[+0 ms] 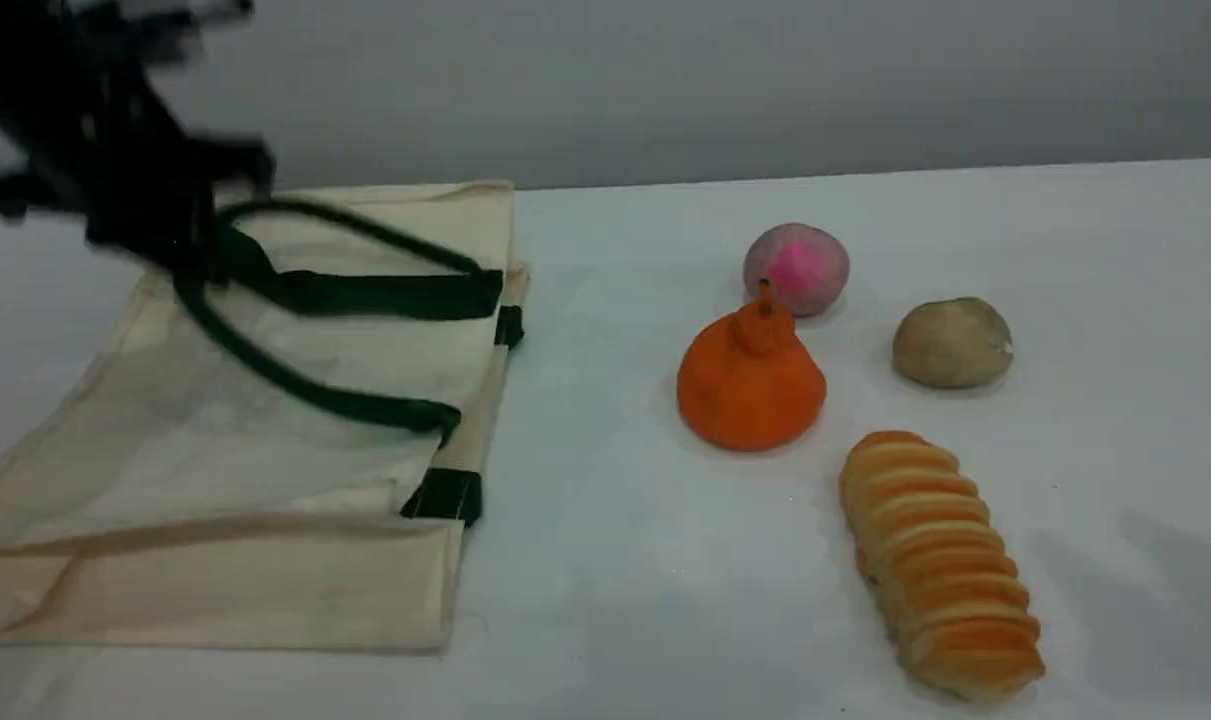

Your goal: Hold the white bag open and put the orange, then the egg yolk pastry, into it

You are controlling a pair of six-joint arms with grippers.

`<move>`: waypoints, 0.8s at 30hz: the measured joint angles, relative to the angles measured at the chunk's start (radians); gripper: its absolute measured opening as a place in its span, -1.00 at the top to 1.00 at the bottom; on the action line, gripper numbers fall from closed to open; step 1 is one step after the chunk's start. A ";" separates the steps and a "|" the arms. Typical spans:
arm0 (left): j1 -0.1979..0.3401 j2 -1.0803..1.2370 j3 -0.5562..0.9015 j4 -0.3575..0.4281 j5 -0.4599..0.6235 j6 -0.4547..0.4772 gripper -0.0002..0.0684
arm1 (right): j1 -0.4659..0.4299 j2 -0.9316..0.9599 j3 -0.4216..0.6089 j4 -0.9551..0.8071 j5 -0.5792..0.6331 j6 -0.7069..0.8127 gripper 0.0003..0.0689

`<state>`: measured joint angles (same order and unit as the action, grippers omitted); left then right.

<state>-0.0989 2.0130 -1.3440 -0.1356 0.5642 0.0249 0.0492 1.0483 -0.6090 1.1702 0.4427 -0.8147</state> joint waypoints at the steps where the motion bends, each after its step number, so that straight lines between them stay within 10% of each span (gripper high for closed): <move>1: -0.008 -0.039 -0.014 -0.013 0.021 0.021 0.78 | 0.000 0.000 0.000 0.018 0.000 -0.017 -0.32; 9: -0.087 -0.315 -0.095 -0.177 0.201 0.196 0.78 | 0.001 0.043 0.000 0.123 0.008 -0.122 -0.32; 24: -0.126 -0.601 -0.098 -0.105 0.385 0.170 0.78 | 0.001 0.357 -0.001 0.566 0.109 -0.628 -0.32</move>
<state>-0.2246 1.4118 -1.4416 -0.2403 0.9493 0.1953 0.0503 1.4050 -0.6103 1.7357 0.5515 -1.4431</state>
